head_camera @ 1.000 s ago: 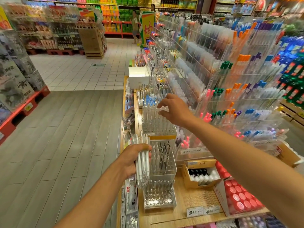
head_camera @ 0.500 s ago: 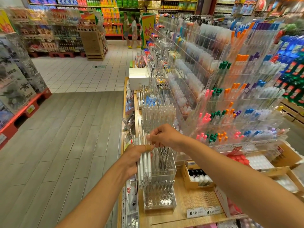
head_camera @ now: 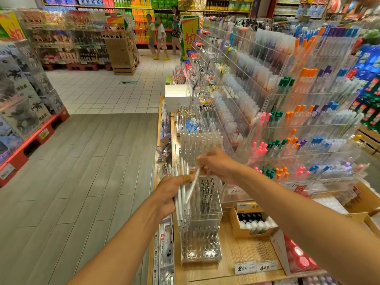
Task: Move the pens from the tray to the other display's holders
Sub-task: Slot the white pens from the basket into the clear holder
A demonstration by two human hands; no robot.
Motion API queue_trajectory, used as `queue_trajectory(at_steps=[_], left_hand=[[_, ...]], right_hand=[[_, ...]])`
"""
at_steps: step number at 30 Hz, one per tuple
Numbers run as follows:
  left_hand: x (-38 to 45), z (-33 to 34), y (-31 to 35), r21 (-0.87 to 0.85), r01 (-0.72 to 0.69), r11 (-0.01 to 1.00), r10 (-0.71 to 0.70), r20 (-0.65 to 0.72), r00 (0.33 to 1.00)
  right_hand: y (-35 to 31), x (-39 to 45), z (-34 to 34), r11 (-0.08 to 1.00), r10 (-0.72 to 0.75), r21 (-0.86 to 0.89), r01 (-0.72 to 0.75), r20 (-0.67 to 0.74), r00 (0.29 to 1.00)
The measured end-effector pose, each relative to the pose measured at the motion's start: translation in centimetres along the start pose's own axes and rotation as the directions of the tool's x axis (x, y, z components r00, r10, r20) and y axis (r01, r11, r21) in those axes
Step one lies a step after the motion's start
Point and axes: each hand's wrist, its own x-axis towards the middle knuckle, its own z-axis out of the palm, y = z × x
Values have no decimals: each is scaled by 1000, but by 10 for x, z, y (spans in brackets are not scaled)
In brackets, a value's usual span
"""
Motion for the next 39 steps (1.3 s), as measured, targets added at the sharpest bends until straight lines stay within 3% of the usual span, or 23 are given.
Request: queue_trajectory(at_steps=[3, 6, 9, 14, 23, 26, 31, 35, 39], left_hand=[[2, -5, 3, -36, 18, 999, -17, 6, 1000], [4, -11, 1, -49, 55, 997, -54, 11, 998], [6, -14, -3, -54, 88, 995, -87, 18, 996], [7, -19, -2, -60, 100, 993, -98, 35, 995], [9, -29, 3, -9, 76, 997, -76, 33, 997], [10, -29, 3, -18, 77, 997, -76, 44, 996], [12, -28, 3, -23, 77, 997, -75, 48, 996], [13, -27, 4, -28, 81, 996, -80, 50, 996], [13, -26, 4, -23, 80, 997, -79, 50, 996]], right_hand=[[-20, 1, -19, 988, -151, 0, 152, -49, 987], [-40, 7, -34, 887, -410, -294, 355, -154, 899], [-48, 16, -38, 710, -576, -559, 428, -110, 810], [-40, 34, -35, 591, -566, -717, 369, -42, 823], [-44, 49, -38, 576, -538, -734, 360, -9, 843], [-45, 50, -37, 528, -549, -768, 362, 16, 836], [-40, 49, -36, 483, -465, -818, 313, 63, 883], [-38, 49, -33, 387, -519, -858, 337, 99, 849], [-32, 48, -33, 438, -516, -832, 340, 77, 853]])
